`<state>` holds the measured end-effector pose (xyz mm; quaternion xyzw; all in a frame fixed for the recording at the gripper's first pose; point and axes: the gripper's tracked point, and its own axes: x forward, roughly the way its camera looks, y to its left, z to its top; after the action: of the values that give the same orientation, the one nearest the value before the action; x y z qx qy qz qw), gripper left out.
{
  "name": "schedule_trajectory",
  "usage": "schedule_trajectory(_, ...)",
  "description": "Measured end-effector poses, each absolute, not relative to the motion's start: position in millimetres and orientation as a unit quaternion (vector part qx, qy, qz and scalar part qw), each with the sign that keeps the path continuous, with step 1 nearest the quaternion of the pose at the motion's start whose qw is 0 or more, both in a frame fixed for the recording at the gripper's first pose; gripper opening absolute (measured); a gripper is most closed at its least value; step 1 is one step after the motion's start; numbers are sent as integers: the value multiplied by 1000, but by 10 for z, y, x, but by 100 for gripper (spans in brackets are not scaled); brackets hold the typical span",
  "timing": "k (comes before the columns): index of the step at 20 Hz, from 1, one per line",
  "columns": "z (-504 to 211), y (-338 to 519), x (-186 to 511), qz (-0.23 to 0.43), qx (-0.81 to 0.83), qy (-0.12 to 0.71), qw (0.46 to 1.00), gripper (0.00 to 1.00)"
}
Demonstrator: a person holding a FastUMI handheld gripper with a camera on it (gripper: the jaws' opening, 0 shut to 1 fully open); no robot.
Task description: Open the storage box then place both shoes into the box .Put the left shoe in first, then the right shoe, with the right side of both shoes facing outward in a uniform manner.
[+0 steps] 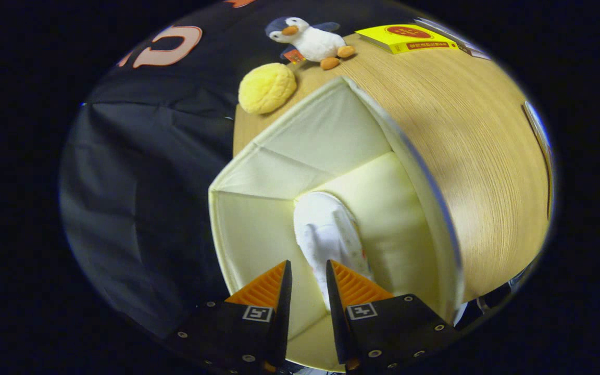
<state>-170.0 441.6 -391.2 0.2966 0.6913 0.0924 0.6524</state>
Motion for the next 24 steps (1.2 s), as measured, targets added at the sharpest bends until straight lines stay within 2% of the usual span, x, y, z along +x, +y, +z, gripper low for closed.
schedule_trajectory(4,-3423,4066,-1509,167,291,645,687,41)
schedule_trajectory(6,-3185,3750,-1380,191,284,606,718,48)
schedule_trajectory(9,-3154,3035,-1150,178,245,566,767,71)
schedule_trajectory(13,-3268,1985,-1151,124,194,538,811,88)
schedule_trajectory(19,-3817,518,-1558,4,125,569,813,90)
schedule_trajectory(24,-4074,-145,-1981,-57,120,596,792,90)
